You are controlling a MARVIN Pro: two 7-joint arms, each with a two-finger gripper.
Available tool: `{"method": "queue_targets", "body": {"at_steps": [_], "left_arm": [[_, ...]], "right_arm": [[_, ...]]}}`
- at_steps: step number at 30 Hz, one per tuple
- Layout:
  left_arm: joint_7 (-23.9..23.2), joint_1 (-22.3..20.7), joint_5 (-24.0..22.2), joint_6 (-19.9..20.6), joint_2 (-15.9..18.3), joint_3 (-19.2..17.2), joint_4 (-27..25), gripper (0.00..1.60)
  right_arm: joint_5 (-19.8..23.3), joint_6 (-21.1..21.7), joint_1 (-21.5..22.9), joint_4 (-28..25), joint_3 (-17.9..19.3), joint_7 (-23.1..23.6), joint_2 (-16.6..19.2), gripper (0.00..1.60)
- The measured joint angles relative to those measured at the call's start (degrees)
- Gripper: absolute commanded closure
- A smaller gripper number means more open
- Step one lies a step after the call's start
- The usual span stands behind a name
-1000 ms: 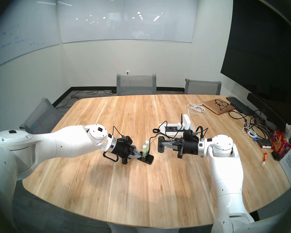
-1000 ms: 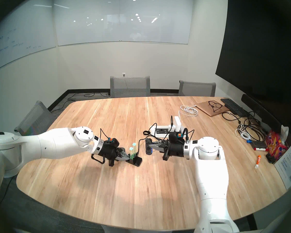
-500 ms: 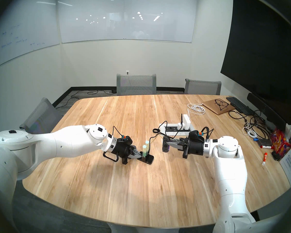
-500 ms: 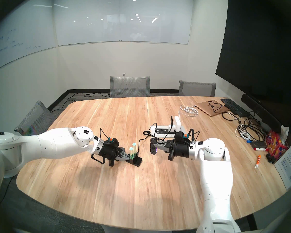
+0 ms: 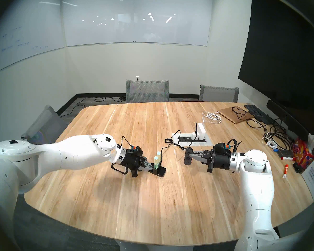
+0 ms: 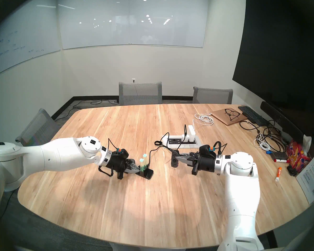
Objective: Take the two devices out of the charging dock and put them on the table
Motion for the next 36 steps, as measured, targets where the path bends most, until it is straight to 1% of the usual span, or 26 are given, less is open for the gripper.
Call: {"method": "queue_targets", "body": {"at_steps": [10,23,31,36], "left_arm": [[0.0,0.0,0.0,0.0,0.0,0.0,0.0,1.60],[0.0,0.0,0.0,0.0,0.0,0.0,0.0,1.60],[0.0,0.0,0.0,0.0,0.0,0.0,0.0,1.60],[0.0,0.0,0.0,0.0,0.0,0.0,0.0,1.60]], "right_arm": [[1.7,-1.0,0.6,2.9,0.5,0.0,2.2,1.60],[3.3,-1.5,1.5,4.2,-0.7,0.0,4.7,1.60],[3.1,0.1,1.5,4.2,-1.4,0.0,5.8,1.60],[2.2,1.6,1.5,4.1,-2.1,0.0,6.2,1.60]]}}
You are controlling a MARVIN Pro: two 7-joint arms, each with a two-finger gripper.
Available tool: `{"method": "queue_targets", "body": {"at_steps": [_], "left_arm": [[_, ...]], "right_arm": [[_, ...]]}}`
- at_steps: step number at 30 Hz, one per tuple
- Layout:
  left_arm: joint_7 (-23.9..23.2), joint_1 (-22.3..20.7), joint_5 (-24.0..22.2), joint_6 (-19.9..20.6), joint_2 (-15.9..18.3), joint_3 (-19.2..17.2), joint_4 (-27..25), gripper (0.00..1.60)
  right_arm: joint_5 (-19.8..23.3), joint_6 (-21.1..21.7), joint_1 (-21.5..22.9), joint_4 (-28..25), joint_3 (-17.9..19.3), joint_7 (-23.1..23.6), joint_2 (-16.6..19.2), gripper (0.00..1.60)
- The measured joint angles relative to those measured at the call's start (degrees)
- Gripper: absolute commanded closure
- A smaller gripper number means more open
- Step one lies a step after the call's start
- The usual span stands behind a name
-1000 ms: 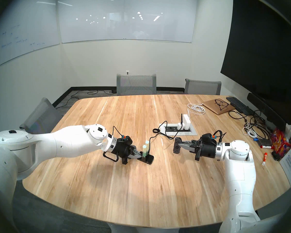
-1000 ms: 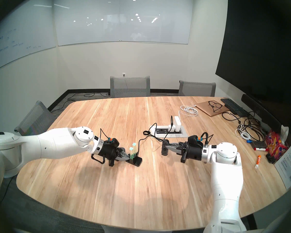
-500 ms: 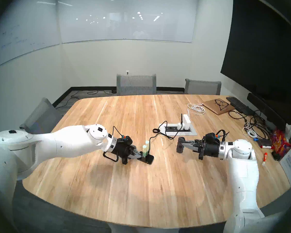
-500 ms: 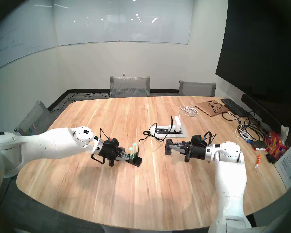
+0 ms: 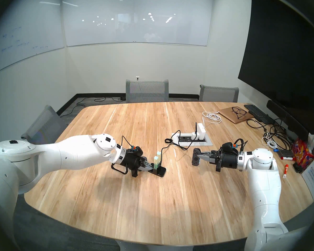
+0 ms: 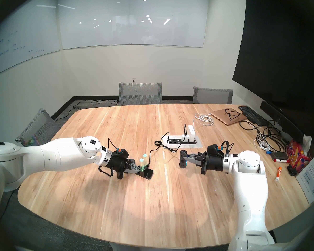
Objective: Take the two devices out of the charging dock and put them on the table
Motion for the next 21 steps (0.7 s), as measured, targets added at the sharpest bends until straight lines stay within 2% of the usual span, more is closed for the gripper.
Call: {"method": "queue_targets", "body": {"at_steps": [12,21], "left_arm": [[0.0,0.0,0.0,0.0,0.0,0.0,0.0,1.60],[0.0,0.0,0.0,0.0,0.0,0.0,0.0,1.60]], "right_arm": [[-4.9,4.4,0.2,-0.1,-1.0,-3.2,0.1,1.60],[-7.0,7.0,1.7,1.2,-1.3,-5.6,-0.1,1.60]]}}
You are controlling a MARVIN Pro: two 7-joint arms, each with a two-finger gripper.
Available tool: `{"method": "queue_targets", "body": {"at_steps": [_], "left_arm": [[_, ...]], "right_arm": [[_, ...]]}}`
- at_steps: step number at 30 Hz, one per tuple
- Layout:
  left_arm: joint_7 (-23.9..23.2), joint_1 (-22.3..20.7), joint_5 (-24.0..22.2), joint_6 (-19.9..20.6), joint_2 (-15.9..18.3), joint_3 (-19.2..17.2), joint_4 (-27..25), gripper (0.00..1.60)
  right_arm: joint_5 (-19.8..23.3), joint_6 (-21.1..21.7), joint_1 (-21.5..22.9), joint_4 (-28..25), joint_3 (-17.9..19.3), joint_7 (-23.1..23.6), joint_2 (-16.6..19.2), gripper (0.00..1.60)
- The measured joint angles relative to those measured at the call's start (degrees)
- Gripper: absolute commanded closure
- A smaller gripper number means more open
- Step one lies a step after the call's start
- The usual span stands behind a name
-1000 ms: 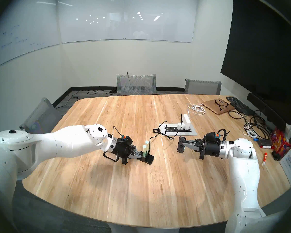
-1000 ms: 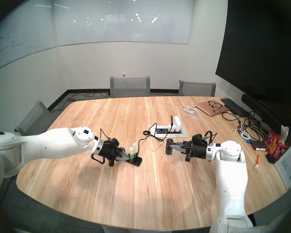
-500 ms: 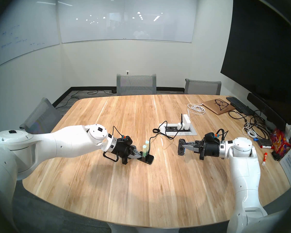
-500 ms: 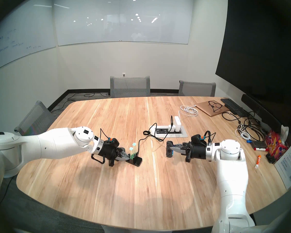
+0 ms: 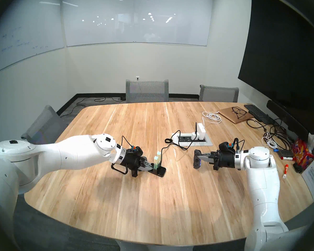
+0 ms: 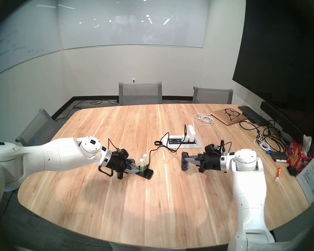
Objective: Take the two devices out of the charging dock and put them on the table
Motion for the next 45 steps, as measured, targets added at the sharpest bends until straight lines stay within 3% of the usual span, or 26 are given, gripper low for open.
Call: {"method": "queue_targets", "body": {"at_steps": [15,34,35,40,43,45], "left_arm": [[0.0,0.0,0.0,0.0,0.0,0.0,0.0,1.60],[0.0,0.0,0.0,0.0,0.0,0.0,0.0,1.60],[0.0,0.0,0.0,0.0,0.0,0.0,0.0,1.60],[0.0,0.0,0.0,0.0,0.0,0.0,0.0,1.60],[0.0,0.0,0.0,0.0,0.0,0.0,0.0,1.60],[0.0,0.0,0.0,0.0,0.0,0.0,0.0,1.60]], "right_arm": [[-3.6,3.7,3.1,4.9,-2.4,-2.7,0.0,1.60],[-4.6,3.5,4.1,6.3,-3.0,-4.0,-0.5,1.60],[-4.6,3.4,4.1,6.3,-3.0,-4.0,-0.6,1.50],[-4.6,3.2,4.2,6.3,-2.9,-3.7,-0.7,1.49],[-4.6,3.2,4.2,6.3,-2.7,-3.4,-0.8,1.21],[-4.6,3.1,4.2,6.3,-2.6,-3.2,-0.8,1.22]]}}
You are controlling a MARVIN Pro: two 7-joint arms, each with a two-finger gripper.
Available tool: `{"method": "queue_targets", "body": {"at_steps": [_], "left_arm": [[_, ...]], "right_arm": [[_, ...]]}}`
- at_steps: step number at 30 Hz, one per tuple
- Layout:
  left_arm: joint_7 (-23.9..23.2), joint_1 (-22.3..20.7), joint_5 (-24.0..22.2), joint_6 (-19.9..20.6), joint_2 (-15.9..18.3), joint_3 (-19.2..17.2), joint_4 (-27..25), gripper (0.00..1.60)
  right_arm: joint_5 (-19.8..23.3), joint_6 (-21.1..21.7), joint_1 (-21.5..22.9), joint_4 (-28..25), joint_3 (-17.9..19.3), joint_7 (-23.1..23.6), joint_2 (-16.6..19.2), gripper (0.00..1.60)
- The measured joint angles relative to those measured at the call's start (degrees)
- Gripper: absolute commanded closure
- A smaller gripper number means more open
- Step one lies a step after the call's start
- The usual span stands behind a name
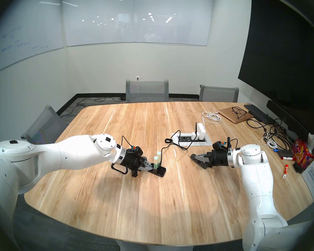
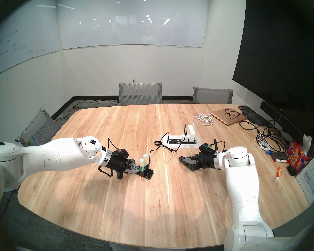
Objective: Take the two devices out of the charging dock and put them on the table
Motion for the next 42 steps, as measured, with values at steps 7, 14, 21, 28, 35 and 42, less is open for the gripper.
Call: {"method": "queue_targets", "body": {"at_steps": [7,14,21,28,35,42], "left_arm": [[0.0,0.0,0.0,0.0,0.0,0.0,0.0,1.60],[0.0,0.0,0.0,0.0,0.0,0.0,0.0,1.60],[0.0,0.0,0.0,0.0,0.0,0.0,0.0,1.60],[0.0,0.0,0.0,0.0,0.0,0.0,0.0,1.60],[0.0,0.0,0.0,0.0,0.0,0.0,0.0,1.60],[0.0,0.0,0.0,0.0,0.0,0.0,0.0,1.60]], "right_arm": [[-0.1,-0.1,0.0,-0.2,0.3,0.6,0.0,1.04],[-0.3,-0.1,-0.1,-0.7,0.6,1.0,-0.1,1.04],[-0.5,0.1,-0.1,-1.0,0.7,1.3,-0.1,0.97],[-0.7,0.1,-0.1,-1.0,0.7,1.7,-0.2,0.00],[-0.9,0.5,-0.1,-1.2,0.8,2.0,-0.2,0.00],[-1.1,0.6,-0.1,-1.5,0.9,2.2,-0.3,0.00]]}}
